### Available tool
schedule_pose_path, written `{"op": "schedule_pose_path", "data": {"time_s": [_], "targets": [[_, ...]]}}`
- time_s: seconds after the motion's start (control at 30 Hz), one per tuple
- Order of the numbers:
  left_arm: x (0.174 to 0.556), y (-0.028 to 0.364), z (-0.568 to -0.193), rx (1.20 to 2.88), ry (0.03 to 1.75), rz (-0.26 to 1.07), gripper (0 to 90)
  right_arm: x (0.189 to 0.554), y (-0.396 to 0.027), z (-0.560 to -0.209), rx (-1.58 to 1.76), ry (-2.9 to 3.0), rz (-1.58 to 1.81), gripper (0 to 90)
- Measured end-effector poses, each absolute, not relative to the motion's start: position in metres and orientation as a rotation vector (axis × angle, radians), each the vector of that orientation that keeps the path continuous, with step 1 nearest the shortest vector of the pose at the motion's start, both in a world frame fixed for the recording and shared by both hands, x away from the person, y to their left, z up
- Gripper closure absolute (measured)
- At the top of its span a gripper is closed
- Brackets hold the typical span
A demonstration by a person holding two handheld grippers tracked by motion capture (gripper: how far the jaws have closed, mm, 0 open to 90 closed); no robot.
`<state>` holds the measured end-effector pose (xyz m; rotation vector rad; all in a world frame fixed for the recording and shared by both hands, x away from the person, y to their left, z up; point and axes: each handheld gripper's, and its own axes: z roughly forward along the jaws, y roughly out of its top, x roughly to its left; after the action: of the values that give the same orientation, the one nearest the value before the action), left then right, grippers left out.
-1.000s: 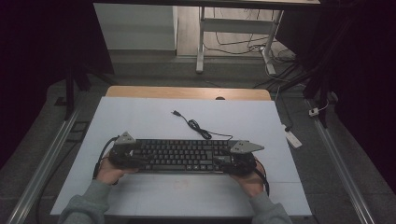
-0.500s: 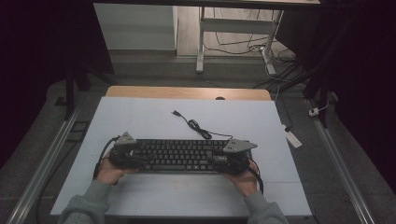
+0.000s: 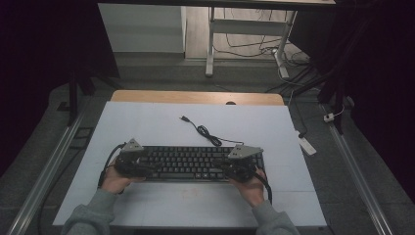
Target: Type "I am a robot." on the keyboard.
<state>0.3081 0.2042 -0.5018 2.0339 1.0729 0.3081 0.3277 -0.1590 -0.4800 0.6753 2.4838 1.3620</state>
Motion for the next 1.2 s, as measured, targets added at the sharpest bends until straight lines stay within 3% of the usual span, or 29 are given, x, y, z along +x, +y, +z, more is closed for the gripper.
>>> {"op": "schedule_pose_path", "data": {"time_s": [1.2], "targets": [[0.308, 0.203, -0.503, 2.055, 1.062, 0.305, 21.5, 0.340, -0.082, -0.499, 0.590, 2.638, 1.299, 89.4]]}}
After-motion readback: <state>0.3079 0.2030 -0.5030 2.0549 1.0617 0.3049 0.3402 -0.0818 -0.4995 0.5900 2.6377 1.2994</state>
